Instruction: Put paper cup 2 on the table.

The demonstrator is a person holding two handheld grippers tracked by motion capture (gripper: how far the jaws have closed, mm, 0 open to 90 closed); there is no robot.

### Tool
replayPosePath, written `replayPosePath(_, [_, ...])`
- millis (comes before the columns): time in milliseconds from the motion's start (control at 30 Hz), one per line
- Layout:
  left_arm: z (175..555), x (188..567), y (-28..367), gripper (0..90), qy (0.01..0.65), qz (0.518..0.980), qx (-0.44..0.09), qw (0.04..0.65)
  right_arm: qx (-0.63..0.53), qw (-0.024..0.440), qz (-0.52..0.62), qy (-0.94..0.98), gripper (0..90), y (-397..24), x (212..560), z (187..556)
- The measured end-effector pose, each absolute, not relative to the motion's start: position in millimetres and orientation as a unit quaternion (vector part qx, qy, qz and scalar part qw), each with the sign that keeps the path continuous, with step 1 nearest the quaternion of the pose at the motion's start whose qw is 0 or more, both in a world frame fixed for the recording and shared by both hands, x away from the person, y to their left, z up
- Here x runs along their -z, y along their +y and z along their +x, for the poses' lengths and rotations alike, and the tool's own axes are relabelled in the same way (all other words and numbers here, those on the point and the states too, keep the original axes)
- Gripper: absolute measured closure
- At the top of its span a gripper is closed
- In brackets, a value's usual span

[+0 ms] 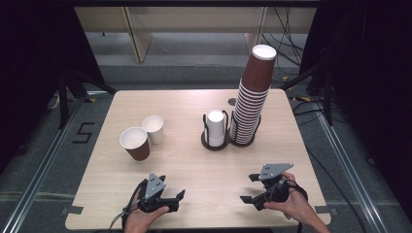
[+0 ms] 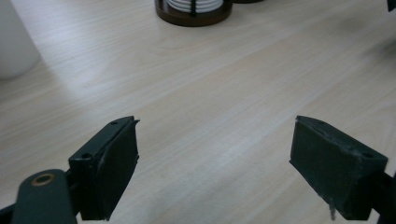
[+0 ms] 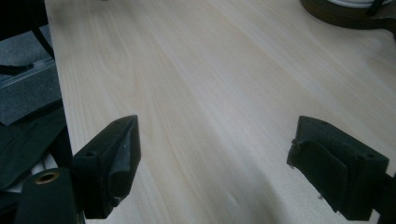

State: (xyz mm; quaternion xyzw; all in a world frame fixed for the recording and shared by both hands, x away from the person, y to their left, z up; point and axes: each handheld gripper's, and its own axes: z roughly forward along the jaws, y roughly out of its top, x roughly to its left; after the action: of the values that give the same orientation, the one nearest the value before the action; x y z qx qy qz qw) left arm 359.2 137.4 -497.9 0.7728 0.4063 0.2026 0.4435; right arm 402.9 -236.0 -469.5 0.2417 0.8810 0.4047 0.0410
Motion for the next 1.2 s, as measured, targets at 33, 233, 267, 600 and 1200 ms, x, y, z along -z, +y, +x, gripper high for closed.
replayPosePath(33, [357, 500, 135, 14.7, 0.404, 0.772, -0.2, 0.448, -0.407, 0.043, 0.242, 0.88, 16.3, -236, 471, 402])
replayPosePath(233, [348, 508, 123, 14.7, 0.385, 0.783, -0.191, 0.45, -0.412, 0.043, 0.246, 0.876, 16.1, -232, 477, 392])
replayPosePath(267, [347, 510, 121, 14.7, 0.379, 0.787, -0.189, 0.448, -0.412, 0.039, 0.251, 0.875, 16.0, -231, 478, 389])
replayPosePath(600, [336, 510, 108, 14.7, 0.325, 0.824, -0.187, 0.425, -0.405, 0.044, 0.253, 0.878, 15.8, -229, 486, 374])
replayPosePath(1200, [338, 510, 109, 14.7, 0.312, 0.831, -0.181, 0.424, -0.387, 0.053, 0.254, 0.885, 15.9, -228, 491, 366])
